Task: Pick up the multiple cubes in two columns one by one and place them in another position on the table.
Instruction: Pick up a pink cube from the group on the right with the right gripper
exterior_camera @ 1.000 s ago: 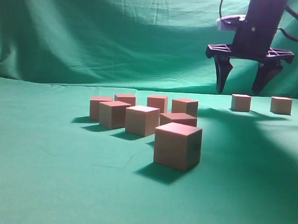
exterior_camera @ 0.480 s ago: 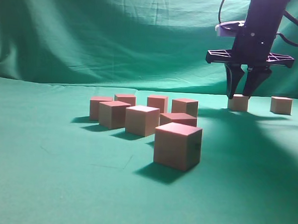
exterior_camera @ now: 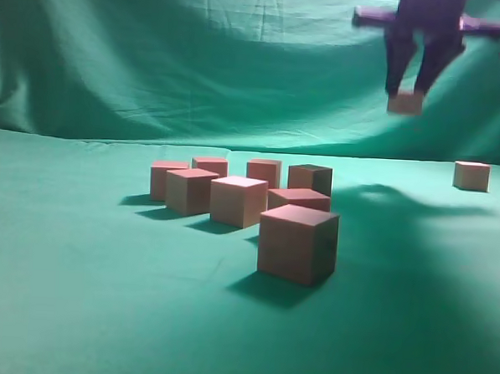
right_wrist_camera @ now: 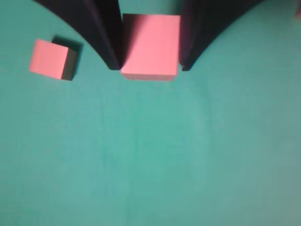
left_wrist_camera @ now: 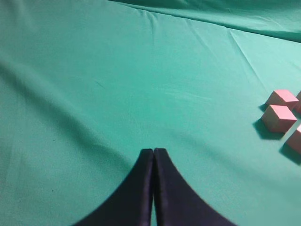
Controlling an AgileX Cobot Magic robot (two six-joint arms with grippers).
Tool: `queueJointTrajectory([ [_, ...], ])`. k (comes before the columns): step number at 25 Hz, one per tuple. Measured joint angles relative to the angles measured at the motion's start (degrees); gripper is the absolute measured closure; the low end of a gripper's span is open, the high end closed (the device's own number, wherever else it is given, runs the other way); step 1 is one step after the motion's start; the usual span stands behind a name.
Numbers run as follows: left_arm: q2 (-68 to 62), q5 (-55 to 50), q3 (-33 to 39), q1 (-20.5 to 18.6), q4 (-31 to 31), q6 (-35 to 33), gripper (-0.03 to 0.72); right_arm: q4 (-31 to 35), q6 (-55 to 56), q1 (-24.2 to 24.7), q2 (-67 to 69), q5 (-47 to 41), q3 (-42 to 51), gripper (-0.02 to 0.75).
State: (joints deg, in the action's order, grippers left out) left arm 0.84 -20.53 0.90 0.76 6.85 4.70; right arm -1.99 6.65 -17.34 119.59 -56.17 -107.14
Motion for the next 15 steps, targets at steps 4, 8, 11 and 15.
queueJointTrajectory([
  [4,0.0,0.0,0.0,0.0,0.0,0.0,0.688,0.34,0.0,-2.93,-5.9,-6.62,-2.22,0.48],
  [8,0.0,0.0,0.0,0.0,0.0,0.0,0.688,0.83,0.0,-7.34,-11.33,-11.59,-2.2,0.48],
  [11,0.0,0.0,0.0,0.0,0.0,0.0,0.688,0.94,0.0,-11.7,-14.84,-14.7,-2.2,0.48],
  [15,0.0,0.0,0.0,0.0,0.0,0.0,0.688,0.94,0.0,-18.16,-18.65,-15.08,1.35,0.48],
])
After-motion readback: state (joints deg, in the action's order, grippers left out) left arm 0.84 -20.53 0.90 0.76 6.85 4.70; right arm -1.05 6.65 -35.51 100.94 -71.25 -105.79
